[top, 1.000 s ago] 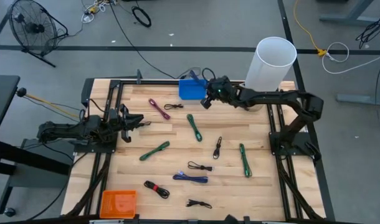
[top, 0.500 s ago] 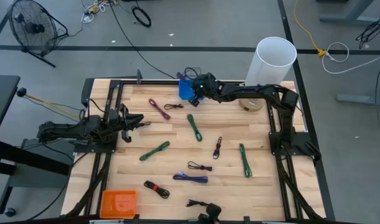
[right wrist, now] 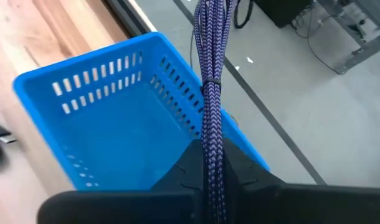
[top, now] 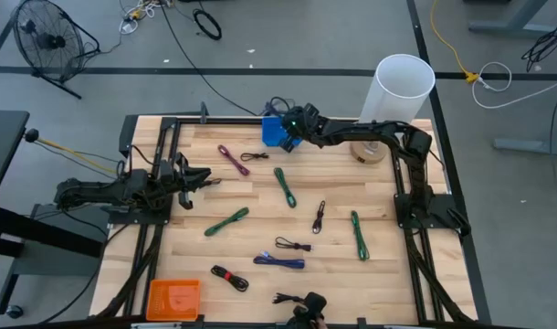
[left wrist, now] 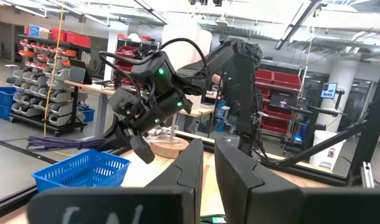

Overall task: Pick & Place USB Port
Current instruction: Put the blue charger cable into the blue basket, then put the green charger cable into the blue basket

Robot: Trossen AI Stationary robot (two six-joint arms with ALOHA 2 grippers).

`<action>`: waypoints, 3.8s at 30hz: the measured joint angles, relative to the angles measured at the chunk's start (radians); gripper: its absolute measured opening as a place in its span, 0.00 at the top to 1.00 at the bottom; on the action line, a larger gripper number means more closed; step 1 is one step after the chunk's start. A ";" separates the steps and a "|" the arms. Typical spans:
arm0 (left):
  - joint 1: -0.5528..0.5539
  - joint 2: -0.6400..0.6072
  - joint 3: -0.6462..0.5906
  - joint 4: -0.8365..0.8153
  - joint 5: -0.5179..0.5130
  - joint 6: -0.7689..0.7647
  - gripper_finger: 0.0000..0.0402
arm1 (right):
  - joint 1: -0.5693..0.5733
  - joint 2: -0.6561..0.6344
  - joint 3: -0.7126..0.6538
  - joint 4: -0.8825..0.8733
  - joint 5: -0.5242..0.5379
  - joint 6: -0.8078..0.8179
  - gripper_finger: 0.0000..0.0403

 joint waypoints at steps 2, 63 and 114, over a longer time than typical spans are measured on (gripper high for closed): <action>0.000 0.000 0.000 0.000 0.000 0.000 0.89 | 0.001 0.000 0.000 0.000 0.000 0.001 0.96; 0.000 0.000 0.000 -0.016 0.000 -0.001 0.89 | 0.113 -0.269 -0.114 -0.235 -0.052 0.041 0.46; 0.000 0.000 0.000 -0.023 0.000 -0.010 0.89 | 0.757 -0.430 -0.550 -0.836 -0.429 1.257 0.47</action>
